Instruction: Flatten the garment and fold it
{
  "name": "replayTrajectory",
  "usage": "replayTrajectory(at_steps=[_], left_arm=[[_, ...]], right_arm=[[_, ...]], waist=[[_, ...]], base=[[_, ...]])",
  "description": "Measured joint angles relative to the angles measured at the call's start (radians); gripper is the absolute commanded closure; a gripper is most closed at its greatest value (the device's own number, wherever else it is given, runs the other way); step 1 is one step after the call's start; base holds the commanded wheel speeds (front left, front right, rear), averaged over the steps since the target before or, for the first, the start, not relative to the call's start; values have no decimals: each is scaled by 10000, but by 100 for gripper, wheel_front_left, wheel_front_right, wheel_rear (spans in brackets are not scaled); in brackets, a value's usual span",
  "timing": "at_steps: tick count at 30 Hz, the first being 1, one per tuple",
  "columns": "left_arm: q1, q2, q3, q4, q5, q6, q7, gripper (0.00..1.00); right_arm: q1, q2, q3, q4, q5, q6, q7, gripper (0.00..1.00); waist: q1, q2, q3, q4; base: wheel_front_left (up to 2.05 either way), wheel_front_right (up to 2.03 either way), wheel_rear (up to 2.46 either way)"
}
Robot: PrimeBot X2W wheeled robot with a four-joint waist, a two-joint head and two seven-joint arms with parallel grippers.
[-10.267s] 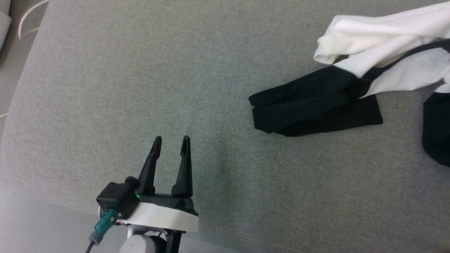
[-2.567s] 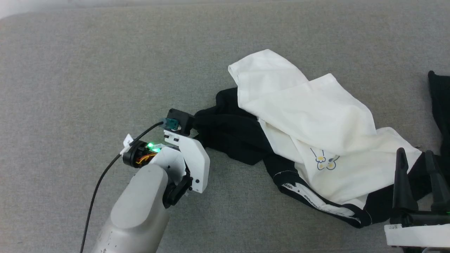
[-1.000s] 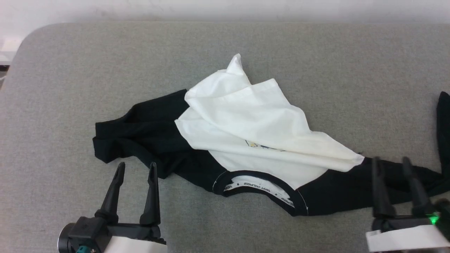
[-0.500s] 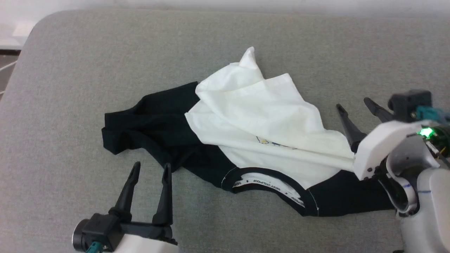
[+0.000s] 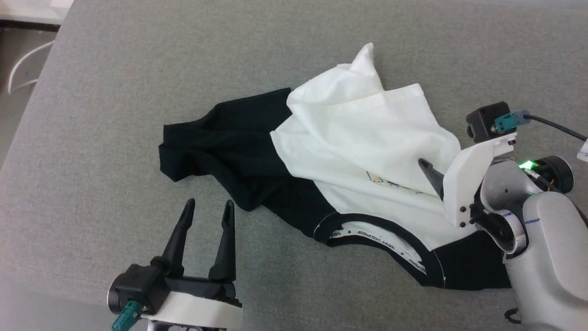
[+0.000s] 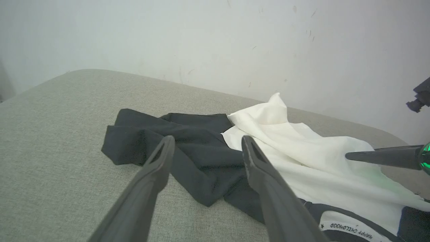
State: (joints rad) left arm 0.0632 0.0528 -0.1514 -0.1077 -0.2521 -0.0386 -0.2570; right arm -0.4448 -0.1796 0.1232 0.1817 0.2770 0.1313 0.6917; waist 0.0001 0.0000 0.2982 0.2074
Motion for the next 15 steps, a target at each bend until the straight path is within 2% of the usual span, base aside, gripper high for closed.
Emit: replayTrajectory(at_steps=[2,3,4,5,11,15], left_arm=[[-94,0,-44,23,-54,46,0,0],[-122,0,-59,29,-61,48,0,0],[-143,0,-67,40,-75,52,0,0],[-160,0,-65,54,-104,56,0,0],[-253,-2,42,207,-125,58,0,0],[-251,-2,-2,234,-127,59,0,0]], right_arm=[[-55,-4,19,242,-84,0,115,0],[-88,40,-23,345,-86,0,115,29],[-139,46,4,405,-115,0,98,67],[-211,59,27,420,-132,0,0,100],[-855,17,81,209,-121,0,-339,100],[-1471,-435,-267,-67,-153,2,-364,100]], waist=[[0,0,74,81],[0,0,112,115],[0,0,147,142],[0,0,180,164],[0,0,181,102],[-1,0,65,-22]], base=[[0,0,0],[0,0,0],[0,0,0],[0,0,0],[0,0,0],[0,0,0]])
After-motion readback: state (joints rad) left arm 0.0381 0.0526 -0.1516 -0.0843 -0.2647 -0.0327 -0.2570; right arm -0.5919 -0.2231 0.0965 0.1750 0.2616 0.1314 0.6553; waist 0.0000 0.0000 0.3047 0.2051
